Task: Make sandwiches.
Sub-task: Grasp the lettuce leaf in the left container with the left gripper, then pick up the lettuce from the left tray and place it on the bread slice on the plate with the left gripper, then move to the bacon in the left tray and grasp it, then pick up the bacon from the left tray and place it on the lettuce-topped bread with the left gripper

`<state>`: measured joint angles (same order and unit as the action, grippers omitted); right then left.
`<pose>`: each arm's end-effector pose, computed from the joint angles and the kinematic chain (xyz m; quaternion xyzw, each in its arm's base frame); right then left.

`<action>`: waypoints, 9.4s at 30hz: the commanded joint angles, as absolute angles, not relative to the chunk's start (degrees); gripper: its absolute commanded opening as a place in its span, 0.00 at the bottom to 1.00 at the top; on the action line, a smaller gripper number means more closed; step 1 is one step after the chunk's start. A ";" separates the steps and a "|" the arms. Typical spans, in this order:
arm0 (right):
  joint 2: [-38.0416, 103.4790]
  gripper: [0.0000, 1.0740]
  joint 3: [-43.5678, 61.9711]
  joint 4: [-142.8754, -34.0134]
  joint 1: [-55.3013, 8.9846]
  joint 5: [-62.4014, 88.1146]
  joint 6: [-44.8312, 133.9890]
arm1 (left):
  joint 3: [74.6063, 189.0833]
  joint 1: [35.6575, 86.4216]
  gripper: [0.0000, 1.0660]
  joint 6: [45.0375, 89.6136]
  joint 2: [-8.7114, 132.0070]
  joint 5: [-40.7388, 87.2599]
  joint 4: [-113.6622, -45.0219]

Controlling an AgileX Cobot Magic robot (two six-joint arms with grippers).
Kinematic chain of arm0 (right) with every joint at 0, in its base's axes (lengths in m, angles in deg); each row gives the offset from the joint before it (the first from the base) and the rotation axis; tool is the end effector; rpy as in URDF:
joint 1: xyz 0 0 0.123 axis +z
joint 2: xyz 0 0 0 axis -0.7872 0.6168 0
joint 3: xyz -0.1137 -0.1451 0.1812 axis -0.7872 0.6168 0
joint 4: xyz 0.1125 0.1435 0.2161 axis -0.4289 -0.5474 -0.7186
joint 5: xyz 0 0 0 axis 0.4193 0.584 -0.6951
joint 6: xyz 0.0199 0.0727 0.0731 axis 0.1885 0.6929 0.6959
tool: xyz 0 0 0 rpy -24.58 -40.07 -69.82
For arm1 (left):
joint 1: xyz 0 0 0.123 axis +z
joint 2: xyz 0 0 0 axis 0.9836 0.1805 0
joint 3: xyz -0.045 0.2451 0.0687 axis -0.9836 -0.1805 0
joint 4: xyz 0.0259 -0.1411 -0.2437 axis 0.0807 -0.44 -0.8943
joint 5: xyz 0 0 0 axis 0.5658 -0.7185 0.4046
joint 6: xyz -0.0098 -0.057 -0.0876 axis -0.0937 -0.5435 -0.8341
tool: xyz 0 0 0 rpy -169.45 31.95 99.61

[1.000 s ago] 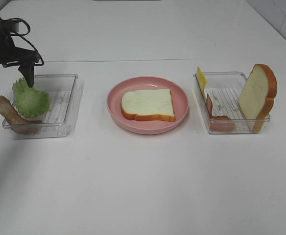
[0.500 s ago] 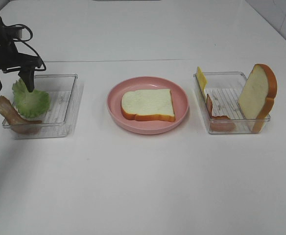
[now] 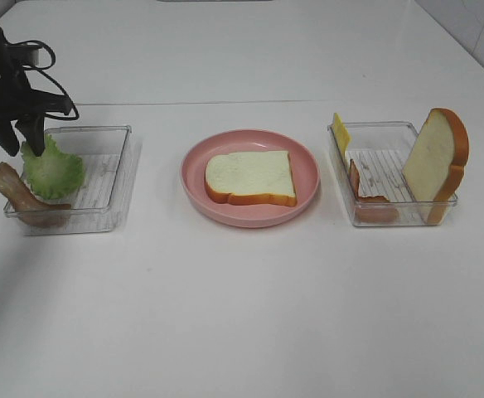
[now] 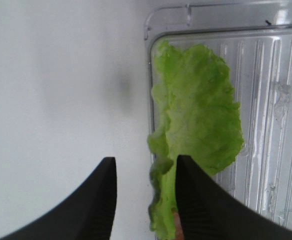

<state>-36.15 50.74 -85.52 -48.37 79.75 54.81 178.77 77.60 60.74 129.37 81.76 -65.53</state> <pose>0.0641 -0.0006 0.2678 0.0173 0.8750 0.0149 0.4836 0.5008 -0.0189 0.1181 -0.0091 0.9984 -0.0089 0.0551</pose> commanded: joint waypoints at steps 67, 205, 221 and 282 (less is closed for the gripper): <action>-37.93 0.74 50.86 -85.18 -48.25 79.18 55.09 | 189.43 58.58 0.00 70.08 120.61 78.61 -95.50; -37.93 0.74 50.86 -85.18 -48.25 79.18 55.09 | 153.45 77.54 0.82 65.95 116.02 75.74 -68.97; -37.93 0.74 50.86 -85.18 -48.25 79.18 55.09 | 153.73 77.54 0.30 64.35 116.02 76.26 -69.32; -37.93 0.74 50.86 -85.18 -48.25 79.18 55.09 | 180.15 56.34 0.00 67.61 116.94 68.52 -99.22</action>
